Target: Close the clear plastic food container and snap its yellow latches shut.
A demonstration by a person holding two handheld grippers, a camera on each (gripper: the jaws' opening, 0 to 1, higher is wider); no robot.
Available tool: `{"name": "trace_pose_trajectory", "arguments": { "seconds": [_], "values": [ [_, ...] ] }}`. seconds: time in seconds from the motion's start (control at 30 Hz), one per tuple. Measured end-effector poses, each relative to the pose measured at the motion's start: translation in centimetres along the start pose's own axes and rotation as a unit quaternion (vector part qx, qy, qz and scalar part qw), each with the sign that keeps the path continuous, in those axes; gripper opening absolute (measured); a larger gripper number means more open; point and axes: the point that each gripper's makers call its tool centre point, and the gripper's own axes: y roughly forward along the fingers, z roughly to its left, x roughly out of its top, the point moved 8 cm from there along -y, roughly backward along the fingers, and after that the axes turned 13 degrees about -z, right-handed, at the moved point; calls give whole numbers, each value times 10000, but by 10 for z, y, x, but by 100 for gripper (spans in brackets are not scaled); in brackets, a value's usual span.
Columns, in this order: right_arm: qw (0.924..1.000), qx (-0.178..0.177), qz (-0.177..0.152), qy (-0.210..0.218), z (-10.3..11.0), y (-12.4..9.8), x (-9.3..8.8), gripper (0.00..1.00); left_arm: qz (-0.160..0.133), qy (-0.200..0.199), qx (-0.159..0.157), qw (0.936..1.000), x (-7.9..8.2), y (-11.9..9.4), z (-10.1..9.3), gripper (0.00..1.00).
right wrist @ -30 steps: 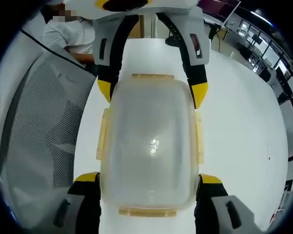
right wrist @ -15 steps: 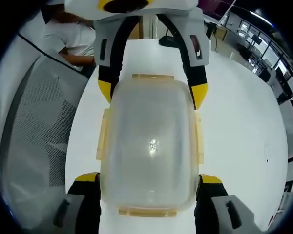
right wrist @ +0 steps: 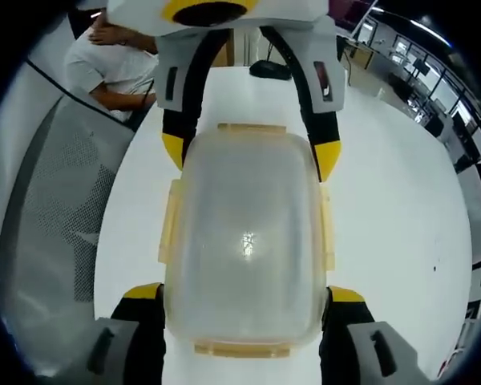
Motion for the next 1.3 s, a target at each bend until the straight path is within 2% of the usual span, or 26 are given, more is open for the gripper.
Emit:
{"name": "trace_pose_trajectory", "arguments": {
  "seconds": [0.53,0.83,1.07,1.13,1.23,1.27,1.3],
  "values": [
    [10000,33,0,-28,-24,-1,-2,80,70,-4,-30,10000,-2,3,24,79],
    [10000,1,56,7,-23,0,0,80,96,20,-37,9999,-2,2,24,79],
    [10000,-21,-21,23,-23,-2,-1,81,43,27,10,10000,-2,2,23,80],
    [9999,-68,-88,111,-23,-2,0,85,44,9,36,10000,-2,2,23,80],
    [9995,-244,-125,184,-25,-3,1,99,91,-8,55,9999,-1,2,22,80],
    [9994,-203,-137,236,-25,-3,0,99,64,-42,41,10000,-1,2,21,83],
    [9994,-180,-120,269,-24,-3,0,99,34,-124,41,9999,-1,2,21,93]
  ]
}}
